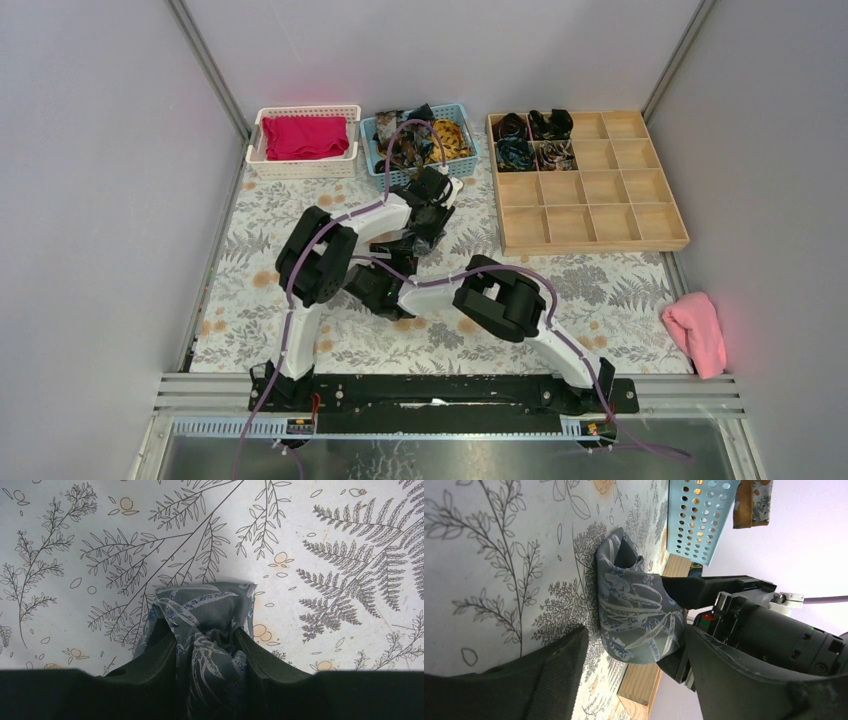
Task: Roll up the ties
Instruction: Roll the tie at the center of the board.
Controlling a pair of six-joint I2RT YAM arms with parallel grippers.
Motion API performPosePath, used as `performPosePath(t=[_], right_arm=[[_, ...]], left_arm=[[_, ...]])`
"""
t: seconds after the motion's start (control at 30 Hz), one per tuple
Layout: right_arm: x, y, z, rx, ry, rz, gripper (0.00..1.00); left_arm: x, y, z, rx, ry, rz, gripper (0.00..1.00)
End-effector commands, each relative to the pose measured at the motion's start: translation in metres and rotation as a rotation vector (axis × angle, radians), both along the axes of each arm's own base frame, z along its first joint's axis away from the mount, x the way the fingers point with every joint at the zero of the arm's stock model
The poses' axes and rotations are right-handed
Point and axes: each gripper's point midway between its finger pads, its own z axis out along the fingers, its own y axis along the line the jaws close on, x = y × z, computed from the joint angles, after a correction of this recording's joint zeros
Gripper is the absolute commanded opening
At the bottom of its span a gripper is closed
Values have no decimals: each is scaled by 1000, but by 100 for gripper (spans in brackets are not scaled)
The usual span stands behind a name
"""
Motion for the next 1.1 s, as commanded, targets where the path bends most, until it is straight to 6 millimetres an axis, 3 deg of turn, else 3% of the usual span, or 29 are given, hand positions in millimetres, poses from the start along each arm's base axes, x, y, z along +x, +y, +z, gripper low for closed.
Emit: performPosePath(t=[0.0, 0.17, 0.33, 0.47, 0.63, 0.8, 1.07], right_arm=[[6, -11, -33, -75, 106, -7, 76], [10, -19, -41, -77, 158, -41, 70], [18, -28, -43, -97, 130, -69, 81], [26, -38, -49, -125, 136, -101, 81], [32, -51, -62, -102, 219, -167, 63], [39, -59, -68, -132, 221, -184, 61], [49, -85, -81, -175, 243, -234, 49]], left_arm=[[-78, 50, -92, 182, 344, 10, 11], [-78, 49, -91, 178, 345, 9, 11], [-80, 50, -92, 177, 351, 8, 11], [-80, 49, -91, 174, 353, 6, 11], [-82, 49, -91, 173, 358, 5, 11], [-83, 49, -91, 169, 361, 4, 11], [-84, 48, -91, 165, 366, 1, 10]])
